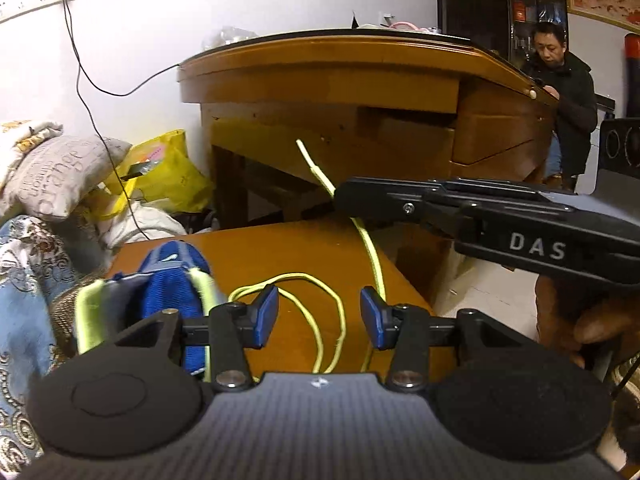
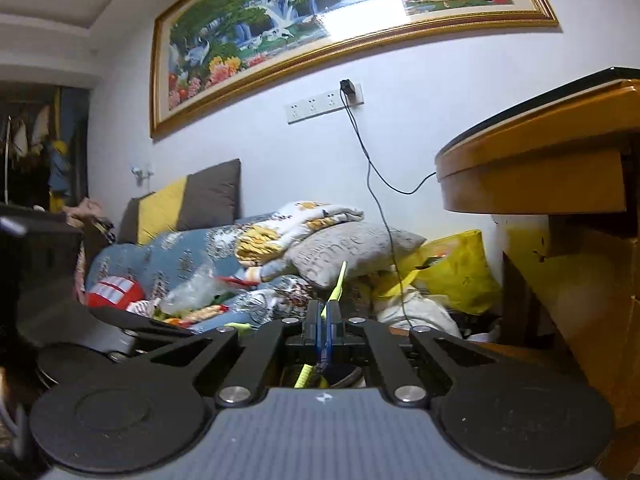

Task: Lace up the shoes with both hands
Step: 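Pass the lace end from the right tool into the left tool's fingers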

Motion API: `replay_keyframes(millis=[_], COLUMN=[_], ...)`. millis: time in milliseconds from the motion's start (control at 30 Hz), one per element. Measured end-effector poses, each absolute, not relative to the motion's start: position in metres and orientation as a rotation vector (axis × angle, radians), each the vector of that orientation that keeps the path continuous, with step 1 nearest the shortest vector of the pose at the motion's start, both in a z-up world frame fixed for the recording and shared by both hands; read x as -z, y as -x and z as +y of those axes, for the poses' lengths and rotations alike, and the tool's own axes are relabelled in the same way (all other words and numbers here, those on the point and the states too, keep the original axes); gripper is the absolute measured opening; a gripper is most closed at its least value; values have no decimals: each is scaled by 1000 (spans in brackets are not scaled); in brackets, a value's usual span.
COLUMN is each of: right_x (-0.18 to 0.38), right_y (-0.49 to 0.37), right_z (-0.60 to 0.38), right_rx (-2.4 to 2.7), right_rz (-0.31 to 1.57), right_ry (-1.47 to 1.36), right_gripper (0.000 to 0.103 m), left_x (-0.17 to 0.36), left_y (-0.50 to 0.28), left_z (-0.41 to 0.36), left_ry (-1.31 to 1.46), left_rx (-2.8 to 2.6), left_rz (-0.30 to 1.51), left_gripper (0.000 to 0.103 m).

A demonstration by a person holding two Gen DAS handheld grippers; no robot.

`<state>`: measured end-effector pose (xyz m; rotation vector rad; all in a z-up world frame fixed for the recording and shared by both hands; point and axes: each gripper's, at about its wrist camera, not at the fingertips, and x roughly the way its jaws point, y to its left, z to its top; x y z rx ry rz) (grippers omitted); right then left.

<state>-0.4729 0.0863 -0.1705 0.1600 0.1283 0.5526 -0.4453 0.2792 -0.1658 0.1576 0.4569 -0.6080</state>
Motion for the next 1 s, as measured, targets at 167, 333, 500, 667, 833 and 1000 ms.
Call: replay_keyframes(millis=[167,333,500,667,833,1000], right_x=[171,173,175,178,177,175], right_y=[478,477,473,470,473,477], right_z=[84,80,78,80,83,85], right_rx=[-594,-576,-533,-538,-580,-643], right_rz=[117,124,133,132,118,107], right_ry=[-185,-204,-190,-198,-197,-208], right_gripper=[1,1,1,1,1,1], left_x=[170,167,162,163,167,168], left_y=[440,452,457,459,460,458], left_z=[277,280,288,285,277,278], left_ry=[-131,-146,-134,-136,-144,-118], left_rx=[632,659,684,717,727,730], left_rz=[487,440,411,412,415,410], left_gripper=[42,43,44,45,45,39])
